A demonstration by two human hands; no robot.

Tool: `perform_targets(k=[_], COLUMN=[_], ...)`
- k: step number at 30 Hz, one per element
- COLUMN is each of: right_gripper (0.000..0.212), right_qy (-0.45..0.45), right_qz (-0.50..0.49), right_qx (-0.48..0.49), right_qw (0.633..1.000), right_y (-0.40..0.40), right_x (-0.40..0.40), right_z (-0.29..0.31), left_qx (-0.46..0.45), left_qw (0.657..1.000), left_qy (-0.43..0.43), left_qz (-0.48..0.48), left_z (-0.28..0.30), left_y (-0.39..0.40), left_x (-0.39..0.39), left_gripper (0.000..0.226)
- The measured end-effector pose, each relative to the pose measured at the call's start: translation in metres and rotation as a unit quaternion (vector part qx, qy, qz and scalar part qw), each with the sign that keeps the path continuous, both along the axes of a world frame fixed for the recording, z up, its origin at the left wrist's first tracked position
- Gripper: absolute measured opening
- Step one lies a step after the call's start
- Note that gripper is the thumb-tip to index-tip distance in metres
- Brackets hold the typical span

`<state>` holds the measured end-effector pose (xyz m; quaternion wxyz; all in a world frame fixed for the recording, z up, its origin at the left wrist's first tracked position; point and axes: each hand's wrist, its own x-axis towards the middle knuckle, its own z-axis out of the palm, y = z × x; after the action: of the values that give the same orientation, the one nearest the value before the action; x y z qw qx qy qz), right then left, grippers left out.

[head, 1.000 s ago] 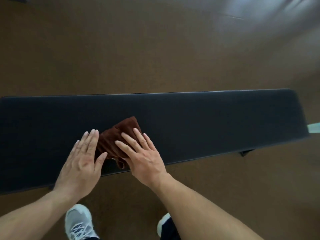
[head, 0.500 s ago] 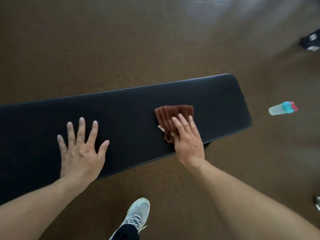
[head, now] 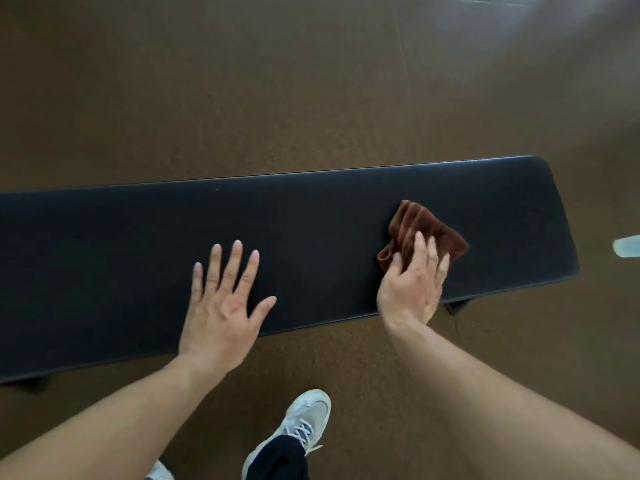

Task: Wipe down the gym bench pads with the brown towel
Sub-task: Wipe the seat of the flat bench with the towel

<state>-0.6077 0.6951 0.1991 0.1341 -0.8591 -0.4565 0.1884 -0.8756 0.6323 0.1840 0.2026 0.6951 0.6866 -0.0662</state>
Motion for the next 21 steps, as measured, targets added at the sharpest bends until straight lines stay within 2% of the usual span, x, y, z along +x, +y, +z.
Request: perform_targets(k=[6, 8, 12, 17, 21], right_gripper=[0.054, 0.054, 0.054, 0.054, 0.054], right_qy=[0.023, 0.029, -0.001, 0.01, 0.027], right_qz=[0.113, 0.138, 0.236, 0.295, 0.394], right_qx=[0.001, 0.0, -0.01, -0.025, -0.034], right_qw=[0.993, 0.99, 0.972, 0.955, 0.918], right_y=[-0.006, 0.0, 0.011, 0.013, 0.0], right_x=[-0.103, -0.135, -0.196, -0.303, -0.397], right_z=[-0.002, 0.0, 0.001, 0.007, 0.01], left_qx=[0.033, 0.035, 0.035, 0.015, 0.024], left_qw=[0.992, 0.992, 0.999, 0.997, 0.972], left_qy=[-0.037, -0.033, -0.02, 0.016, -0.005], left_qz=[-0.116, -0.115, 0.003, 0.073, 0.234], left_z=[-0.003, -0.002, 0.001, 0.009, 0.019], left_y=[-0.058, -0.075, -0.103, -0.142, -0.163], left_x=[-0.057, -0.091, -0.186, -0.314, -0.365], left_gripper=[0.068, 0.068, 0.066, 0.066, 0.066])
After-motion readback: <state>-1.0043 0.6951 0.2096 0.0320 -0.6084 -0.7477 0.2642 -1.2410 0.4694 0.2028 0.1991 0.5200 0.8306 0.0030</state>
